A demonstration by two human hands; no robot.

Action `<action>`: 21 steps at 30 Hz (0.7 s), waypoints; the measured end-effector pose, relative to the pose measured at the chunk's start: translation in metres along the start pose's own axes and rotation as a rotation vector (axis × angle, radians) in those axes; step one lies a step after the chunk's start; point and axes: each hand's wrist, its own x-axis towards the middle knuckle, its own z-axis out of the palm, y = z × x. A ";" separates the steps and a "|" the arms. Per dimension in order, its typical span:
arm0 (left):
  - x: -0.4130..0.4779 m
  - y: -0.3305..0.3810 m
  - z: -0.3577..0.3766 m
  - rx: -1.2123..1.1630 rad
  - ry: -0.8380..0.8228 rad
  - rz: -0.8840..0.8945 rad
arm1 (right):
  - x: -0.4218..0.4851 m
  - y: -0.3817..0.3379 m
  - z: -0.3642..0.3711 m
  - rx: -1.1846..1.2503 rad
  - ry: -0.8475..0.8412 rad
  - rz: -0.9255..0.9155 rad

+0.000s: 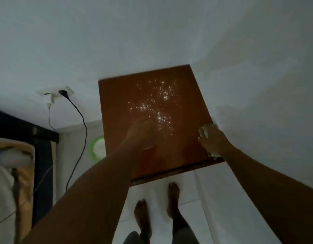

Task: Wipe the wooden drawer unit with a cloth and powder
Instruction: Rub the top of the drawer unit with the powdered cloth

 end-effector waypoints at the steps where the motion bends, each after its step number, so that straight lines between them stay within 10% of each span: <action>1: 0.003 0.002 0.008 0.005 -0.012 -0.019 | 0.006 0.009 0.006 -0.040 0.005 -0.002; 14: 0.089 -0.001 0.063 0.060 0.121 -0.080 | 0.096 0.074 0.069 -0.032 0.403 -0.204; 21: 0.143 -0.021 0.046 0.105 0.176 -0.042 | 0.216 -0.027 0.003 0.195 0.592 -0.383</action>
